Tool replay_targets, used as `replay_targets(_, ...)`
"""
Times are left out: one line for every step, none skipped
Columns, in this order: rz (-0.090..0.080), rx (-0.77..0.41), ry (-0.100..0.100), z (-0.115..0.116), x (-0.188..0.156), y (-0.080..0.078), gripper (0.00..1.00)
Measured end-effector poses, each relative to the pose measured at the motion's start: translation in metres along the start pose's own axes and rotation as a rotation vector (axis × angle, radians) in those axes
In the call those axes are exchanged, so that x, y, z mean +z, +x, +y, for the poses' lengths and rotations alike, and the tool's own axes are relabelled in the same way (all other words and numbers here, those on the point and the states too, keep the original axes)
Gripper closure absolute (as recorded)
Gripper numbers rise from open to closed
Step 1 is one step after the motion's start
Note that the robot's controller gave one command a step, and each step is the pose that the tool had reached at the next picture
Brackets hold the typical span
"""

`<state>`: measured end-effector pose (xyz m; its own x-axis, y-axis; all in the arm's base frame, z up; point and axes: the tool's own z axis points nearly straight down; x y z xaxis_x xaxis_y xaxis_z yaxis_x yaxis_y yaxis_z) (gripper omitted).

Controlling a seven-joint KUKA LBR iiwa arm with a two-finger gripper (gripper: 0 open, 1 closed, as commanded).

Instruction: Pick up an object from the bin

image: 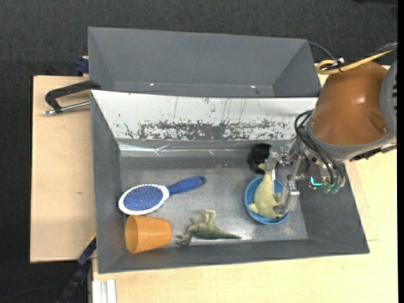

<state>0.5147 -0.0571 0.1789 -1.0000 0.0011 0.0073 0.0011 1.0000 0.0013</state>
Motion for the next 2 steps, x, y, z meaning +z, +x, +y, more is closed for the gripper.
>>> replay_targets(-0.025,-0.591,0.005,-0.012,0.103,-0.030,0.00)
replay_targets(-0.015,-1.309,0.008,0.039,0.077,-0.046,0.00)
